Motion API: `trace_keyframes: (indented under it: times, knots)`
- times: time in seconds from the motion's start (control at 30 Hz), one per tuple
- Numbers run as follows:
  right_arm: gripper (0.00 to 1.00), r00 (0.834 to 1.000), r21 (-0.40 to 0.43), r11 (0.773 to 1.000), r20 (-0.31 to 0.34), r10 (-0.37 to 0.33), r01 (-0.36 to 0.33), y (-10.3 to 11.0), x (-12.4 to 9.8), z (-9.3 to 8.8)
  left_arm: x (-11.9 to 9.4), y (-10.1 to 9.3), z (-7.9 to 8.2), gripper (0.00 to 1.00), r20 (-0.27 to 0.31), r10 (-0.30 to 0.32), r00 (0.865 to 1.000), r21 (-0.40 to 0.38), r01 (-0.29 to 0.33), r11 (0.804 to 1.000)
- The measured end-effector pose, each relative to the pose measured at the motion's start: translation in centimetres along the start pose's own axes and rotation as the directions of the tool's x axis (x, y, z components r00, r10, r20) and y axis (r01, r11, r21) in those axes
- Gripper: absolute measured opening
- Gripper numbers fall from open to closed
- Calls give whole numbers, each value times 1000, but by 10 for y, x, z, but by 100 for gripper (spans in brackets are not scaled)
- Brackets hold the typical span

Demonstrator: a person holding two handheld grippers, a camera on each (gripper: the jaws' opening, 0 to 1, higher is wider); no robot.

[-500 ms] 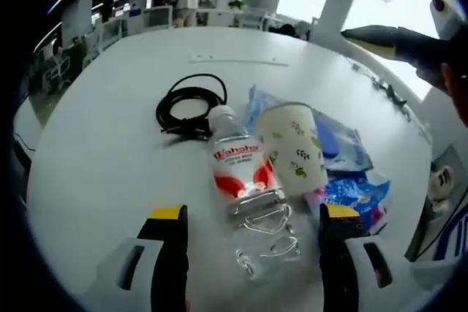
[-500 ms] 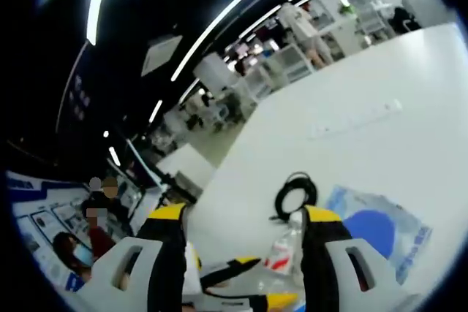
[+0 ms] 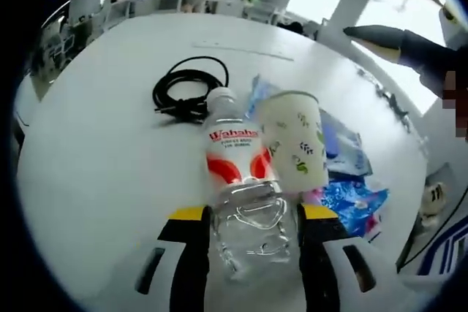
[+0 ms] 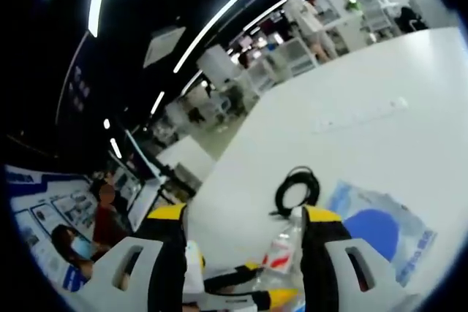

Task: Arrange the tabletop items into an orderly group along one side of the table until the central work area is clear of visible clutter.

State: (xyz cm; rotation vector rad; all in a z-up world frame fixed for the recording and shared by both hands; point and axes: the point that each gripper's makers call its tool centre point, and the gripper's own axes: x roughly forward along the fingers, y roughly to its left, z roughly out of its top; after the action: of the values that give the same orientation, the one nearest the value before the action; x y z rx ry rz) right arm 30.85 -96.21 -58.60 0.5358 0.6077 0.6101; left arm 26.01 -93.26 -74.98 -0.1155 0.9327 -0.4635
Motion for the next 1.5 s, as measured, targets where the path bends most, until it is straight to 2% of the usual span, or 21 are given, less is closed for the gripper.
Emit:
trace_keyframes:
  times: [0.37,0.53,0.8,0.83,0.9,0.97,1.07,1.13,1.17,1.2,1.3,1.37,1.5]
  knots:
    - [60,1000,-17,1000,-26,4,-4,-5,12,1,-3,2,0,41,28,3,1000,-84,-1,996]
    - [60,999,-19,1000,-44,13,-14,-9,26,4,-5,4,-1,40,59,16,998,-53,-13,998]
    - [60,984,-9,999,-177,-32,31,-35,66,-8,-6,6,1,39,115,34,993,-47,-29,998]
    - [60,980,-13,999,-198,-38,36,-37,71,-11,-6,6,1,39,120,37,992,-49,-31,998]
    - [59,956,-6,999,-291,-44,44,-42,80,-28,-6,6,1,39,127,43,991,-53,-37,998]
    - [55,933,-6,998,-355,-64,66,-50,87,-42,-7,5,1,39,137,51,989,-45,-46,998]
    - [52,902,-31,996,-422,-94,89,-59,94,-55,-8,4,1,39,156,64,986,-34,-59,998]
    - [51,865,-11,994,-492,-100,109,-65,94,-68,-8,4,1,39,174,72,982,-29,-68,997]
    - [49,855,-12,993,-508,-107,117,-68,95,-71,-8,4,1,39,183,78,980,-25,-74,997]
    - [48,854,-18,993,-509,-110,117,-71,96,-73,-9,4,2,39,191,83,978,-22,-80,997]
    - [44,836,-16,990,-534,-126,139,-82,100,-77,-8,5,3,39,209,92,974,-23,-89,996]
    - [41,836,-8,989,-533,-129,148,-86,103,-76,-7,8,4,39,215,90,972,-46,-82,996]
    - [33,836,12,986,-532,-136,168,-93,111,-73,-7,9,4,39,216,87,972,-44,-80,996]
